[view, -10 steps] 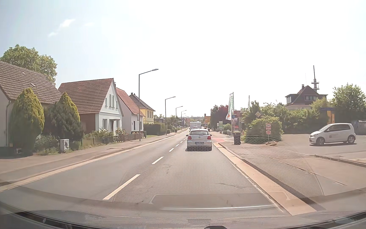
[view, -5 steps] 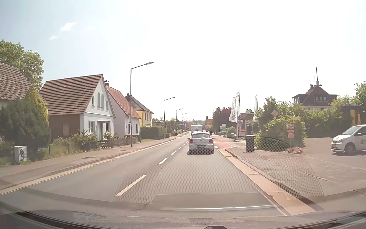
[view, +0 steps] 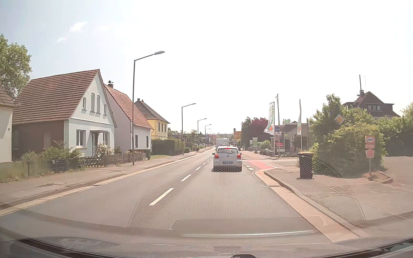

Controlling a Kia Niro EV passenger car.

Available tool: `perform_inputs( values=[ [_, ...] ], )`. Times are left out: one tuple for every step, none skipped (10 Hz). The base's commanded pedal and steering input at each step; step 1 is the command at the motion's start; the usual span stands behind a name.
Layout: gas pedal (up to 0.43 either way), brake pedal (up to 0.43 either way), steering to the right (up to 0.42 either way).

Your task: Follow the waypoints while adhering to traffic rules and regulations

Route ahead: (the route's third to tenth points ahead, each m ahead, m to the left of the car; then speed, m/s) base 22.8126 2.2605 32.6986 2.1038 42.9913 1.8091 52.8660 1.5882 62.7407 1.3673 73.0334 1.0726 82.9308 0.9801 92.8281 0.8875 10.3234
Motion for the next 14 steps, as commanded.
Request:
perform_inputs(
  values=[
    [0.000,0.000,-0.002],
    [0.000,0.000,-0.002],
    [0.000,0.000,-0.002],
    [0.000,0.000,-0.002],
    [0.000,0.000,-0.002],
    [0.000,0.000,-0.002],
    [0.000,0.000,-0.002],
    [0.000,0.000,-0.002],
    [0.000,0.000,-0.002],
    [0.000,0.000,-0.002],
    [0.000,0.000,-0.002],
    [0.000,0.000,-0.002],
    [0.000,0.000,-0.002],
    [0.000,0.000,-0.002]
  ],
)
